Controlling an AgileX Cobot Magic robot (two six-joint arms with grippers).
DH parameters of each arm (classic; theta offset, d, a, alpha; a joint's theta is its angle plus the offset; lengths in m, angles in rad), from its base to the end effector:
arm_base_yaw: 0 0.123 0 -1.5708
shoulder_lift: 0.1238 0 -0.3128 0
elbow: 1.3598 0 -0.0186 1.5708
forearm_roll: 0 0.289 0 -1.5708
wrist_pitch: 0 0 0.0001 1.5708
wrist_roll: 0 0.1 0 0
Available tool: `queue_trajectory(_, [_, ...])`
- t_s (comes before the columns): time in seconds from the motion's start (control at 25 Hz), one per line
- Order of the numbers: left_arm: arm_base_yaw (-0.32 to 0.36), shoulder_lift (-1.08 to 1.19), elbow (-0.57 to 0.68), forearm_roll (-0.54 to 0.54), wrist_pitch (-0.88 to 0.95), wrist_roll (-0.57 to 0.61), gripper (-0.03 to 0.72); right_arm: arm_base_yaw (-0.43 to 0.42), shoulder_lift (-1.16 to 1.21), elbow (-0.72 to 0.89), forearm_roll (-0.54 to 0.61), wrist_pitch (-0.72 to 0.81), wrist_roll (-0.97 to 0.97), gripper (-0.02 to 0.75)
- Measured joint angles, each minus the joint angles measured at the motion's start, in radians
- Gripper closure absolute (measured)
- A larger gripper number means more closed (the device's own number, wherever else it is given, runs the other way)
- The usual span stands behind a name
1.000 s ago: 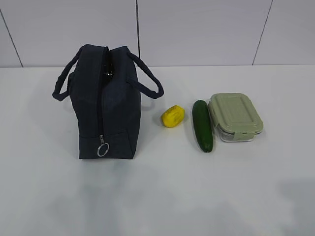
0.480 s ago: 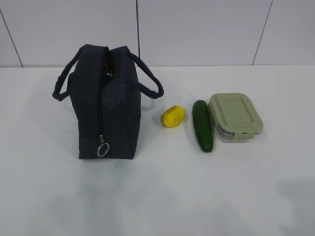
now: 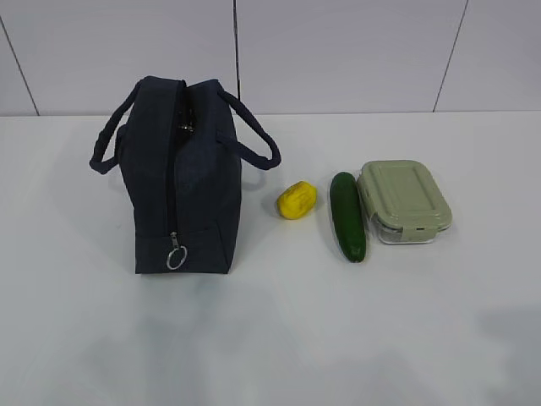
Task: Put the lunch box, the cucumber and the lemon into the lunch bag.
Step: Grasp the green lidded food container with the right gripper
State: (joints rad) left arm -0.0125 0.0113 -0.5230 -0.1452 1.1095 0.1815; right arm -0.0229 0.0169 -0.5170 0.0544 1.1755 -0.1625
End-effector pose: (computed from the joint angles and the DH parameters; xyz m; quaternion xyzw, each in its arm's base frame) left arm 0.0048 -0.0130 0.2952 0.0883 0.8560 -0.0295 0.5086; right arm 0.0037 0.0049 0.2870 -0.0641 0.8791 -0.0167 0.4721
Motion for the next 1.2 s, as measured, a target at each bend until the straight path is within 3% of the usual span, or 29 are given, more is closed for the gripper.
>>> queue_trajectory(0.12, [0.0,0.0,0.0,0.0,0.0,0.0,0.46,0.0,0.095,-0.021,0.058,-0.006,0.002,0.33])
queue_trajectory(0.44, [0.0,0.0,0.0,0.0,0.0,0.0,0.461,0.002,0.341,-0.036,0.389,-0.164,-0.062,0.33])
queue_trajectory(0.72, [0.0,0.0,0.0,0.0,0.0,0.0,0.461,0.002,0.659,-0.127,0.542,-0.205,-0.204,0.33])
queue_trajectory(1.0, [0.0,0.0,0.0,0.0,0.0,0.0,0.461,0.002,0.995,-0.282,0.881,-0.167,-0.48,0.379])
queue_trajectory(1.2, [0.0,0.0,0.0,0.0,0.0,0.0,0.461,0.002,1.223,-0.425,1.004,-0.042,-0.608,0.387])
